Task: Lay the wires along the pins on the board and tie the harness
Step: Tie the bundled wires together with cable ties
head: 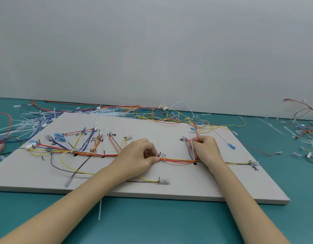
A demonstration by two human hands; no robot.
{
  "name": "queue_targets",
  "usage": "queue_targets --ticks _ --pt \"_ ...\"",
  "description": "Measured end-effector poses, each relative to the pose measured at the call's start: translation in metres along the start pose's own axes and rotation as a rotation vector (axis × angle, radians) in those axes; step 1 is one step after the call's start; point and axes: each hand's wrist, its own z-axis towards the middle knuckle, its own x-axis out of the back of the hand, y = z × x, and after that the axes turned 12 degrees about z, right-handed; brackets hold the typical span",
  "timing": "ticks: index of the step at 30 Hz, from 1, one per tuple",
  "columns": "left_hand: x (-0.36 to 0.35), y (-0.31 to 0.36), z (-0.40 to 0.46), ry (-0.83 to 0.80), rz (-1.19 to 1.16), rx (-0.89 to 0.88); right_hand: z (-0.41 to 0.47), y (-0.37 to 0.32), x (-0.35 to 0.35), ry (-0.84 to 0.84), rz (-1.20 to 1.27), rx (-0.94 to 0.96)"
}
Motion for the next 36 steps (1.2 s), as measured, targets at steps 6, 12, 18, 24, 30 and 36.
queue_targets --ticks 6,12,18,24,30,36 --pt "-0.001 -0.001 0.001 0.001 0.0 0.001 0.009 -0.001 -0.004 -0.032 0.031 -0.061" --pt "-0.001 -0.001 0.001 0.002 0.007 0.003 0.009 -0.005 -0.004 -0.022 0.085 -0.096" --pt "-0.002 -0.002 0.001 0.004 0.006 -0.001 0.003 -0.007 0.0 -0.026 0.188 -0.113" --pt "-0.002 -0.002 0.001 0.005 -0.001 -0.002 -0.004 -0.021 0.017 -0.096 0.538 -0.118" --pt "-0.003 -0.003 0.001 -0.001 0.002 0.001 -0.003 -0.022 0.02 0.129 0.277 0.019" --pt "-0.003 -0.004 0.001 0.004 0.002 -0.005 -0.006 -0.017 0.049 -0.061 -0.046 -0.029"
